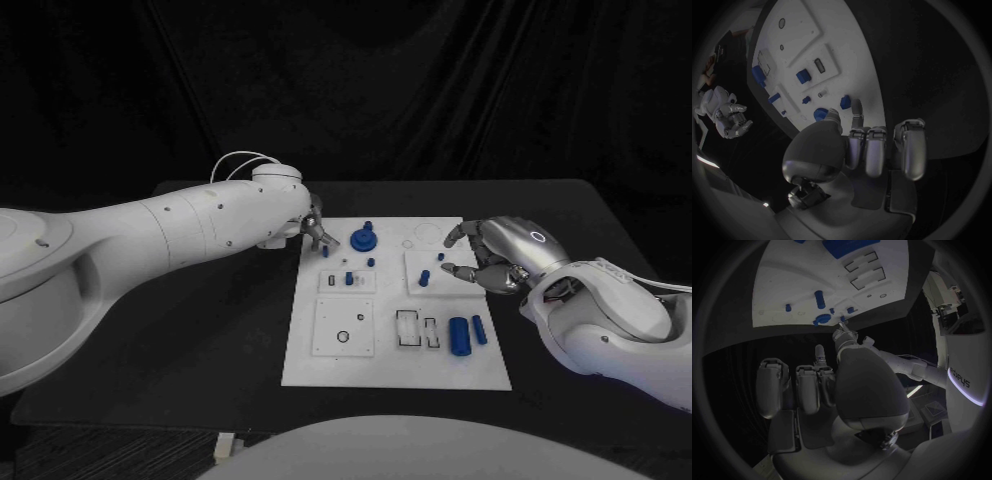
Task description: Assemble the parts on the task board
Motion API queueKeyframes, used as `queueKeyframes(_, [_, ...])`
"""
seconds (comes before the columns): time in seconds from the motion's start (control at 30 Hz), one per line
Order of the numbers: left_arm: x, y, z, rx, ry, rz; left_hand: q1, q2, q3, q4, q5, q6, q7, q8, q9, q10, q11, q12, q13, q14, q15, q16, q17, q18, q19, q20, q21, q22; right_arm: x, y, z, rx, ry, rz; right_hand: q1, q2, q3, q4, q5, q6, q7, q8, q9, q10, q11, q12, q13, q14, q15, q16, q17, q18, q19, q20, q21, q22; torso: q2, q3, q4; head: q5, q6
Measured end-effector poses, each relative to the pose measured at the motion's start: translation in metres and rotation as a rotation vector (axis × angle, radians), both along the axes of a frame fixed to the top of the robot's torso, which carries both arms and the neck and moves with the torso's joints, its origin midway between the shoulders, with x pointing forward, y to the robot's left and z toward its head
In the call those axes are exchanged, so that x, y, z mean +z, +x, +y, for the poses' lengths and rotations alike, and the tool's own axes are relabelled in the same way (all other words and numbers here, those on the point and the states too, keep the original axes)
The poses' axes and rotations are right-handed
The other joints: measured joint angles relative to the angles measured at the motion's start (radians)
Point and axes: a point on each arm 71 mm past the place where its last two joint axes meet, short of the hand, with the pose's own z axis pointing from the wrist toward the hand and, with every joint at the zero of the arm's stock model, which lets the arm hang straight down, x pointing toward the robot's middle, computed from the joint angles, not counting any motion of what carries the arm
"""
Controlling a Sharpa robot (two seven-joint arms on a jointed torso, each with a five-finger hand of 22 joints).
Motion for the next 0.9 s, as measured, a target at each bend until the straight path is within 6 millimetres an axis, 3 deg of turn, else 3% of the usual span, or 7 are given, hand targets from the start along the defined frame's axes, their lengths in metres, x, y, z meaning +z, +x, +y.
queueKeyframes(0.53, [-0.0038, -0.0013, 0.0001, -0.002, 0.001, 0.009, 0.021, 0.006, 0.004, 0.002, 0.008, -0.004, 0.004, -0.014, 0.001, 0.000, 0.000, -0.004, 0.000, 0.000, 0.000, 0.000, 0.000, 0.000, 0.000, 0.000, -0.009, 0.001, -0.0003, 0.0006, 0.0002, 0.000, 0.000, 0.000, 0.000, 0.000, 0.000, 0.000, 0.000, 0.000, 0.000, 0.000, -0.001, 0.000, 0.000, 0.000, 0.000, 0.000, 0.000, 0.000, 0.000, 0.000, 0.000, 0.000, 0.000, 0.000, 0.000, 0.0000, 0.0001, 0.000, 0.000])
queueKeyframes(0.9, [-0.0070, -0.0024, -0.0029, -0.009, -0.001, 0.017, 0.078, 0.009, 0.028, -0.005, 0.126, -0.004, 0.004, -0.047, -0.002, -0.001, 0.006, -0.024, 0.000, 0.000, 0.000, 0.000, 0.000, 0.000, -0.004, 0.004, -0.017, 0.001, -0.0003, 0.0007, 0.0000, -0.001, 0.000, 0.000, 0.000, 0.000, 0.000, 0.000, 0.000, 0.000, 0.000, 0.000, -0.001, 0.000, 0.000, 0.000, 0.000, 0.000, 0.000, 0.000, 0.000, 0.000, 0.000, 0.000, 0.000, 0.000, 0.000, 0.0000, 0.0001, -0.004, 0.000])
